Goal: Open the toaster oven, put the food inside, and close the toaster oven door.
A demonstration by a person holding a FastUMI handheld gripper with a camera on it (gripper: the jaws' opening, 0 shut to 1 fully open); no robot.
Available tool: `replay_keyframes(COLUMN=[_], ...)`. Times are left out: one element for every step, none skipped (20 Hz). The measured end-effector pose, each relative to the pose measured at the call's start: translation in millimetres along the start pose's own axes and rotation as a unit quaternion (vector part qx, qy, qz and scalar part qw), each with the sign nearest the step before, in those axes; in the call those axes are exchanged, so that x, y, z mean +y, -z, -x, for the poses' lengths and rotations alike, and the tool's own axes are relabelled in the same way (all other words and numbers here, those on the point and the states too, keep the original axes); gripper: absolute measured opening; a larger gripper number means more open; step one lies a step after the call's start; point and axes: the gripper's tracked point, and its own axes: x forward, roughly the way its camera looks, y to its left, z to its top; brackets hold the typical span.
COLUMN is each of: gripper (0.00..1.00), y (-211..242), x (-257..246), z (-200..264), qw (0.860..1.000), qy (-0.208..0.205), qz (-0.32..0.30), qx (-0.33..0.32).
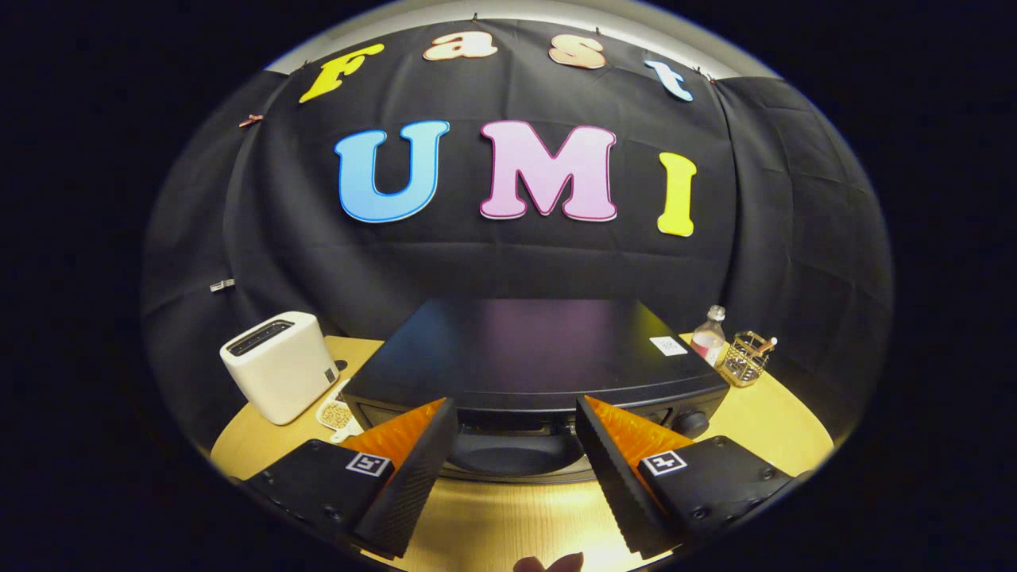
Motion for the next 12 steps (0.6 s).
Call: replay_keyframes(gripper=[0.99, 0.99, 0.99, 0.99, 0.99, 0.99, 1.00, 0.99, 1.00, 1.00, 1.00, 0.99], y=[6.2, 2.9, 5.2, 4.3, 5.3, 6.7, 9.5, 12.3, 16.6, 20.0, 25.7, 31.6], x=[-0.9, -0.1, -0.3, -0.3, -0.8, -0.5, -0.2, 0.0, -0.5, -1.3, -1.6, -1.1], z=[-2.8, -4.4, -5.1, -3.5, -2.8, 0.3, 3.7, 9.5, 16.4, 22.3, 28.3, 36.4], qw=[1.000, 1.000, 1.000, 1.000, 1.000, 1.000, 1.000, 1.000, 1.000, 1.000, 1.000, 1.000], qy=[0.004, 0.007, 0.009, 0.011, 0.012, 0.013, 0.014, 0.014, 0.016, 0.016, 0.016, 0.015], qz=[-0.004, -0.005, -0.005, -0.005, -0.004, -0.003, -0.002, 0.003, 0.001, -0.001, -0.004, -0.008], qx=[0.012, 0.003, 0.008, 0.006, 0.008, 0.004, 0.004, 0.000, 0.001, 0.000, 0.002, 0.006])
